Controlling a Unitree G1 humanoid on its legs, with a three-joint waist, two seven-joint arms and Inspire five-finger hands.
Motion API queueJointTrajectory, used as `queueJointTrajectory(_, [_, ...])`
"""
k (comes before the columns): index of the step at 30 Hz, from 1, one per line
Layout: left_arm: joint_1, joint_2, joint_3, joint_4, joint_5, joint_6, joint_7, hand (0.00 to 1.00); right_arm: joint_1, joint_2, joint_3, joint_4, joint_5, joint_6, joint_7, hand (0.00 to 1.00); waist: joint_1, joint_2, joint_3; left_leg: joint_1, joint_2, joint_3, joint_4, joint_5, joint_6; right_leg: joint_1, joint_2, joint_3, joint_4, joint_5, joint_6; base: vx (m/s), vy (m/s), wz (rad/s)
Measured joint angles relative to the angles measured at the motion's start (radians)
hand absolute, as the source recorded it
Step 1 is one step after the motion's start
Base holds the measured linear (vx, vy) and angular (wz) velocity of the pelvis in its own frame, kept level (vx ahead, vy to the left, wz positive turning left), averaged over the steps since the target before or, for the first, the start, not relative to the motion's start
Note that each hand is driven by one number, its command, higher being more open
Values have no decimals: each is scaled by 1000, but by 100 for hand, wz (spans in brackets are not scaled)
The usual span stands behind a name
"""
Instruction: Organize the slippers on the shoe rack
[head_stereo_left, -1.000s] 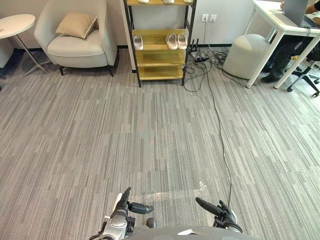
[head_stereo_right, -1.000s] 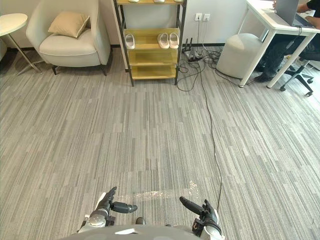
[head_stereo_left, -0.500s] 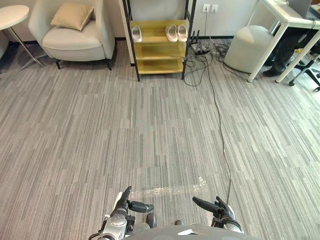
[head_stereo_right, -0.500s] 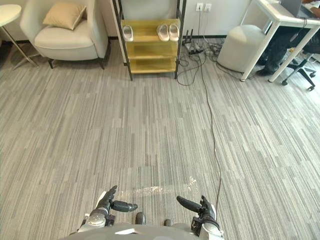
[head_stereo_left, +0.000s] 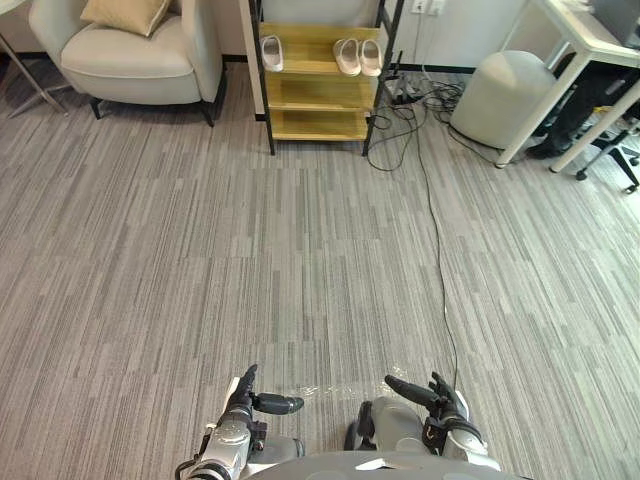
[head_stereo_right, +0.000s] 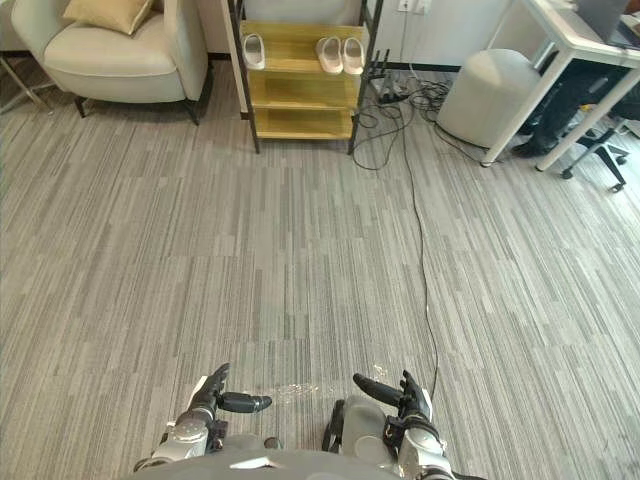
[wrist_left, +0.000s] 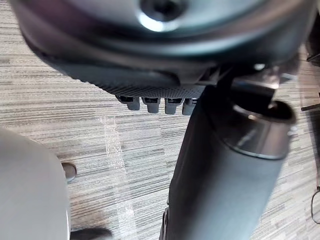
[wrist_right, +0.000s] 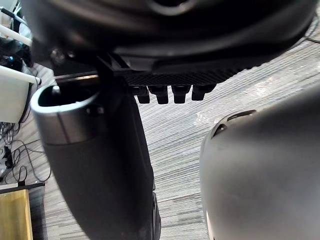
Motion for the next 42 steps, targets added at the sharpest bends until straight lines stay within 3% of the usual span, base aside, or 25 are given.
queueJointTrajectory(2, [7, 3, 2, 13, 2, 0, -3, 100, 2, 5, 0, -10, 1, 0, 0, 100, -13, -7, -5, 42, 19, -17, -13, -20, -50, -13, 12, 29, -121, 169, -33, 600, -286, 45])
queueJointTrajectory(3, [6, -6, 4, 29, 2, 0, -2, 100, 0, 2, -1, -10, 1, 1, 1, 100, -16, -2, -13, 49, 38, -20, 10, -30, -68, -11, 20, 24, -90, 205, -82, 568, -294, 30])
queueJointTrajectory(6, [-7, -34, 34, 30, 5, -1, -8, 100, -5, -10, -1, -2, -3, 4, 6, 100, -13, 43, -12, -51, 76, -13, 267, 22, -139, 55, 52, -2, -116, 151, -118, 547, -255, 16])
queueJointTrajectory(7, [-6, -37, 54, 27, 4, -3, -8, 100, -2, -15, 0, 12, -3, 11, 11, 100, -10, 51, -13, -123, 93, -13, 464, 87, -133, 135, 73, -2, -184, 141, -124, 574, -240, 8])
queueJointTrajectory(10, [-8, -34, 84, -8, -1, -12, -16, 100, 25, -10, 3, 10, 0, 14, 11, 100, -2, 44, 7, -294, 178, 64, 901, 70, -96, 363, 112, 0, -335, 131, -134, 553, -209, -1])
queueJointTrajectory(13, [-24, -31, 82, -47, -9, -33, -13, 100, 32, -3, 0, 9, 18, 14, 9, 100, 15, 29, 18, -448, 175, 101, 892, 35, -92, 483, 111, 7, -428, 124, -131, 391, -54, -9])
queueJointTrajectory(16, [-41, -36, 73, -61, -10, -45, -10, 100, 31, 5, -3, 9, 39, 15, 3, 100, 22, 18, 26, -522, 95, 125, 599, 32, -89, 564, 73, 19, -467, 102, -95, 417, 107, -19])
queueJointTrajectory(17, [-47, -45, 56, -58, -10, -39, -10, 100, 34, 4, -5, 7, 38, 12, -4, 100, 24, 29, 20, -524, 30, 104, 290, 144, -92, 593, 59, 35, -475, 63, -56, 405, 193, -21])
queueJointTrajectory(18, [-47, -45, 56, -58, -10, -39, -10, 100, 34, 3, -5, 7, 38, 12, -4, 100, 24, 30, 19, -524, 29, 102, 277, 156, -90, 593, 59, 37, -475, 62, -54, 440, 208, -32])
queueJointTrajectory(19, [-59, -41, 39, -54, -10, -32, -11, 100, 24, 6, 0, 16, 39, 14, -6, 100, 34, 15, 20, -507, -7, 87, 233, 283, -39, 614, 38, 72, -488, 38, -34, 442, 171, -4])
queueJointTrajectory(21, [-72, -35, 42, -51, -12, -23, -11, 100, 24, 33, -3, 17, 37, 13, -7, 100, 36, -23, 12, -525, -40, 90, 263, 245, -6, 601, 8, 101, -478, 45, -32, 437, 140, 8])
queueJointTrajectory(23, [-81, -29, 43, -35, -16, -18, -15, 100, 19, 32, -2, 30, 36, 15, -4, 100, 47, -26, 10, -499, -29, 109, 344, 143, 3, 575, -8, 149, -330, 29, -6, 407, 126, -17])
queueJointTrajectory(24, [-80, -29, 43, -34, -16, -18, -15, 100, 19, 32, -2, 30, 36, 15, -4, 100, 47, -26, 10, -498, -29, 110, 345, 142, 2, 575, -8, 150, -325, 29, -5, 460, 154, -49])
queueJointTrajectory(25, [-69, -18, 40, -22, -16, -11, -14, 100, 11, 31, -1, 31, 35, 13, -2, 100, 49, -29, 8, -427, -22, 137, 332, 93, 5, 491, -29, 189, -75, 36, 26, 389, 125, -46])
queueJointTrajectory(27, [-51, -4, 32, -15, -16, -7, -10, 100, 8, 32, -1, 25, 34, 11, 2, 100, 39, -37, 2, -349, -27, 154, 305, 52, 12, 356, -67, 201, 246, 65, 142, 456, 76, -39])
queueJointTrajectory(28, [-50, 1, 18, -4, -16, -4, -8, 100, 7, 29, -2, 20, 34, 9, 3, 100, 35, -41, 1, -305, -32, 154, 292, 36, 13, 299, -79, 177, 366, 34, 110, 539, 8, -3])
queueJointTrajectory(29, [-45, 4, -7, 11, -15, 1, -4, 100, 9, 21, 0, 19, 25, 12, 1, 100, 27, -32, 6, -205, -34, 153, 232, 28, 13, 220, -96, 89, 407, -27, 5, 582, -36, 6])
queueJointTrajectory(31, [-42, -2, -9, 11, -15, 1, -5, 100, 5, 6, 10, 5, 10, 11, 3, 100, 17, -15, 9, -123, -9, 152, 166, 30, 10, 136, -77, 6, 304, -60, -51, 462, -72, 6])
queueJointTrajectory(34, [-38, -20, -10, 21, -14, 3, -7, 100, -8, -12, 7, -17, -4, 6, 0, 100, 4, 20, 18, -52, 43, 150, 115, 30, 4, 29, -29, -25, 52, -21, -40, 563, -154, 14])
queueJointTrajectory(35, [-30, -13, -19, 21, -9, 4, -13, 100, -2, -7, 8, -19, -4, 6, -2, 100, -2, -1, 6, -1, 48, 146, 88, 24, -59, 21, -3, 6, -190, 181, -51, 724, -254, 38])
queueJointTrajectory(36, [-25, -18, -14, 31, 5, 5, -17, 100, 4, -4, 4, -17, -2, 7, -1, 100, -4, 14, 1, 35, 73, 125, 82, 3, -96, 37, 15, 12, -179, 292, -104, 606, -245, 26])
queueJointTrajectory(37, [-26, -25, -10, 32, 5, 5, -16, 100, -3, -9, 5, -13, -4, 8, -1, 100, 3, 30, -1, 38, 89, 124, 82, 3, -97, 35, 28, 11, -158, 289, -106, 580, -263, 12])
queueJointTrajectory(38, [-25, -44, -7, 31, 6, 2, -21, 100, -7, -13, 6, -11, -5, 5, 0, 100, 0, 44, -15, 36, 104, 111, 99, 34, -134, 28, 36, 14, -110, 211, -113, 444, -214, 2])
queueJointTrajectory(39, [-25, -55, -7, 31, 6, 1, -21, 100, -8, -15, 5, -9, -6, 6, 0, 100, -2, 51, -16, 34, 111, 100, 118, 43, -135, 32, 37, 7, -95, 188, -118, 521, -258, 23])
queueJointTrajectory(42, [-33, -82, 4, 27, 5, 0, -29, 100, -3, -33, -1, 14, -4, 19, 11, 100, -6, 74, -16, -97, 162, 23, 478, 164, -162, 153, 70, -28, -148, 124, -135, 452, -246, 25])
